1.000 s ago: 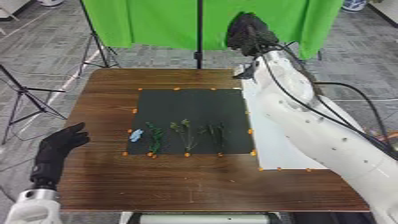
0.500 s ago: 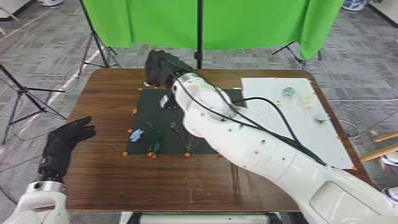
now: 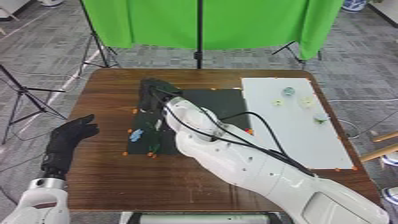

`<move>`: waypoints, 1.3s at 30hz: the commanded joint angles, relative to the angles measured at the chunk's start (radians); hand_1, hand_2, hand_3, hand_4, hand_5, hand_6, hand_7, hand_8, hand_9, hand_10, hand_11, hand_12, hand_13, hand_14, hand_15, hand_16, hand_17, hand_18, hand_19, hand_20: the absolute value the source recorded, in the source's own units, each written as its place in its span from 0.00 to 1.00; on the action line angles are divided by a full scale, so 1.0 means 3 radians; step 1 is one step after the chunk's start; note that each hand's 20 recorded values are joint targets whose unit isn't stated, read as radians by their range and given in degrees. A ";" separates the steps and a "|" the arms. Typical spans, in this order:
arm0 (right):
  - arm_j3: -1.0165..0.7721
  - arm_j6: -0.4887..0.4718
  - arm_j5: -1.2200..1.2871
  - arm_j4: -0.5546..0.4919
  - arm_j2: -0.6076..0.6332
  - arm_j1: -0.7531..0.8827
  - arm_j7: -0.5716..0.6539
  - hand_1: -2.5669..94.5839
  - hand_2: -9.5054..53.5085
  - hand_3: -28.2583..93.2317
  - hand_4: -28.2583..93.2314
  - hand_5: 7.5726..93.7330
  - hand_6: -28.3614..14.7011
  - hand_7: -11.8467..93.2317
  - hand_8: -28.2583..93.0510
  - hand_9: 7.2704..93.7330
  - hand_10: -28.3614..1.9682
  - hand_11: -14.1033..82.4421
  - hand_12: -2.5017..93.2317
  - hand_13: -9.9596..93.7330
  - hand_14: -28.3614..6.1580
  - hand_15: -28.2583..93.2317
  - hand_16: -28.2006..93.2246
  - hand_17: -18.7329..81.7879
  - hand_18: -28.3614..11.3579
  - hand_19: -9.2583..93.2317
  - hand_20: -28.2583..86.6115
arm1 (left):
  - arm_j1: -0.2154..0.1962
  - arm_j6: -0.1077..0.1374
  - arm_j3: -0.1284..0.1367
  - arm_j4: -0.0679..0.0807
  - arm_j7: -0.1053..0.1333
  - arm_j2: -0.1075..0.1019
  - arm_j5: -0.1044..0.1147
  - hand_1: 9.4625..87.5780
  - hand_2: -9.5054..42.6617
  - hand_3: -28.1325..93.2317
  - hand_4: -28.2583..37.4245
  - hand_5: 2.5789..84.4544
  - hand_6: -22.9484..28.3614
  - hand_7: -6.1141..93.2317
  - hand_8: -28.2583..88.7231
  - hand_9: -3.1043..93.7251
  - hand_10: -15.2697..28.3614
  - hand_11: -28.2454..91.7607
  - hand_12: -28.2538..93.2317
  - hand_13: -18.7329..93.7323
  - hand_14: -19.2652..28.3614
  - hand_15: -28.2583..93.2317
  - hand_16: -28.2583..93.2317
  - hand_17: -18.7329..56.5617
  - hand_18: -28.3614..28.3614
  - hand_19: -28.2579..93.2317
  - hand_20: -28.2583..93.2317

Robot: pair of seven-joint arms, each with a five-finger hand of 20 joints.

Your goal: Arrange flowers

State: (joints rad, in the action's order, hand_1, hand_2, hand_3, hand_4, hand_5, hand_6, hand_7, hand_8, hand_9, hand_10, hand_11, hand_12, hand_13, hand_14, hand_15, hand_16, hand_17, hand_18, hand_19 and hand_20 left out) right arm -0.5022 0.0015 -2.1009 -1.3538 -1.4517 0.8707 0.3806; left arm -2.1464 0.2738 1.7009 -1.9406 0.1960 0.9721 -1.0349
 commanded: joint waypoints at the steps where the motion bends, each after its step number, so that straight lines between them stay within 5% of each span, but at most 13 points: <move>1: 0.0092 0.0129 -0.0146 0.0132 -0.0049 -0.0001 0.0024 0.63 0.00 0.72 0.11 0.81 0.65 0.35 0.34 0.97 0.68 0.27 0.53 0.96 0.79 0.77 0.55 0.82 0.35 1.00 0.80 | 0.0044 -0.0372 0.0030 0.0090 0.0017 0.0004 -0.0168 0.35 0.17 0.77 0.22 0.54 0.56 0.20 0.19 0.52 0.68 0.42 0.32 0.53 0.80 0.44 0.20 0.39 0.74 0.34 0.39; 4: 0.0118 0.0170 -0.0182 0.0166 -0.0058 0.0007 0.0000 0.63 0.00 0.72 0.11 0.81 0.66 0.36 0.34 0.96 0.68 0.27 0.53 0.96 0.79 0.77 0.54 0.82 0.35 1.00 0.80 | 0.0050 -0.0439 0.0054 0.0092 -0.0001 0.0003 -0.0320 0.43 0.07 0.77 0.27 0.51 0.55 0.21 0.18 0.51 0.65 0.42 0.32 0.52 0.78 0.43 0.21 0.39 0.74 0.34 0.39; 9: 0.0119 0.0201 -0.0228 0.0218 -0.0078 0.0022 -0.0007 0.63 0.00 0.72 0.11 0.80 0.66 0.36 0.33 0.96 0.68 0.27 0.53 0.96 0.78 0.77 0.55 0.82 0.34 1.00 0.80 | 0.0056 -0.0445 0.0056 0.0092 -0.0005 0.0014 -0.0391 0.50 0.00 0.76 0.31 0.49 0.53 0.23 0.17 0.50 0.63 0.43 0.32 0.52 0.75 0.43 0.21 0.39 0.73 0.33 0.39; 16: 0.0109 0.0193 -0.0246 0.0264 -0.0077 0.0017 -0.0011 0.61 0.00 0.73 0.10 0.79 0.66 0.36 0.32 0.95 0.68 0.27 0.52 0.95 0.77 0.77 0.54 0.81 0.35 1.00 0.80 | 0.0038 -0.0430 0.0060 0.0090 0.0021 0.0025 -0.0329 0.48 0.00 0.74 0.33 0.49 0.53 0.23 0.17 0.49 0.63 0.43 0.32 0.52 0.74 0.42 0.21 0.39 0.72 0.32 0.39; 39: 0.0104 0.0033 -0.0356 0.0275 -0.0072 0.0056 0.0004 0.53 0.00 0.73 0.11 0.71 0.68 0.30 0.29 0.88 0.58 0.39 0.40 0.95 0.76 0.76 0.54 0.80 0.33 1.00 0.79 | 0.0014 -0.0454 0.0078 0.0079 0.0008 0.0047 -0.0341 0.45 0.00 0.75 0.32 0.49 0.53 0.22 0.18 0.49 0.63 0.43 0.32 0.52 0.75 0.42 0.21 0.39 0.72 0.32 0.39</move>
State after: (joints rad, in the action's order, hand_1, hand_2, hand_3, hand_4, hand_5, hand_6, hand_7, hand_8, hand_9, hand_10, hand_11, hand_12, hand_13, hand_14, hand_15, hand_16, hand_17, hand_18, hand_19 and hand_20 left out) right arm -0.4685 0.0335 -2.1893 -1.2686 -1.4652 0.8837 0.3818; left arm -2.1282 0.1351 1.7186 -1.9172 0.2036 0.9746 -1.1385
